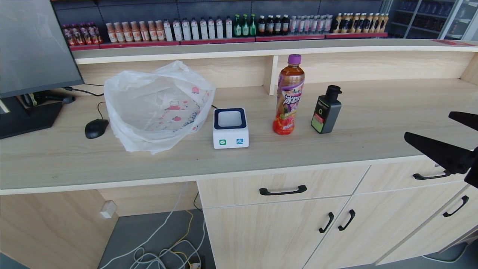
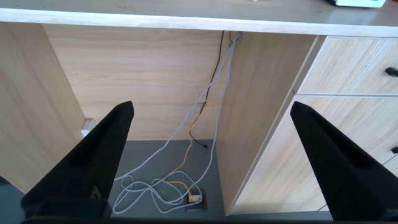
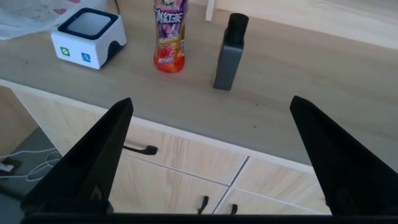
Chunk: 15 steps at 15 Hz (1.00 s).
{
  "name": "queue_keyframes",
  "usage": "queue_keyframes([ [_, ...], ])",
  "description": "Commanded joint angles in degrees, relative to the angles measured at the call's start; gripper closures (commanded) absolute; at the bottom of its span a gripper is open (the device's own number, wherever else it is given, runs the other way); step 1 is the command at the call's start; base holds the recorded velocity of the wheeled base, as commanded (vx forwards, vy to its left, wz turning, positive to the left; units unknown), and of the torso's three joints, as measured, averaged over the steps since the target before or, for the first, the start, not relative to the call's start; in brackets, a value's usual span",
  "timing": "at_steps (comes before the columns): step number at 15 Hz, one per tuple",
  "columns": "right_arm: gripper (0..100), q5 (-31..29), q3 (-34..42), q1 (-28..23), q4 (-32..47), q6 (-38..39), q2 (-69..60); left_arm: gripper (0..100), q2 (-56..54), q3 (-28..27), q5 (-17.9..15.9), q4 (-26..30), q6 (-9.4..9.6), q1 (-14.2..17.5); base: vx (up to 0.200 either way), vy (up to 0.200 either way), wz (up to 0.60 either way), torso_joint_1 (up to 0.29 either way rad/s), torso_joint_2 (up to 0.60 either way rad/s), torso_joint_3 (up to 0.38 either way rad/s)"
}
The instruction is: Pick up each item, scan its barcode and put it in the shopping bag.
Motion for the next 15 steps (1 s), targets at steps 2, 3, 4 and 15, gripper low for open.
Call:
queue_keyframes([
  [2, 0, -0.5, -2.82, 0.2, -0.38, 0.05, 4.93, 0, 0.0, 0.0, 0.0, 0.0, -0.02, -0.09, 0.0, 0.0, 0.0, 0.0, 0.0, 0.0],
  [3, 0, -0.5, -4.23, 0.29, -0.47, 0.05, 6.25, 0, 0.0, 0.0, 0.0, 0.0, -0.02, -0.09, 0.0, 0.0, 0.0, 0.0, 0.0, 0.0],
  [4, 0, -0.5, -5.63, 0.82, -0.47, 0.05, 7.39, 0, 0.0, 0.0, 0.0, 0.0, -0.02, 0.0, 0.0, 0.0, 0.0, 0.0, 0.0, 0.0],
  [15, 0, -0.85, -23.83, 6.97, -16.46, 0.14, 30.33, 0, 0.0, 0.0, 0.0, 0.0, -0.02, 0.0, 0.0, 0.0, 0.0, 0.0, 0.0, 0.0],
])
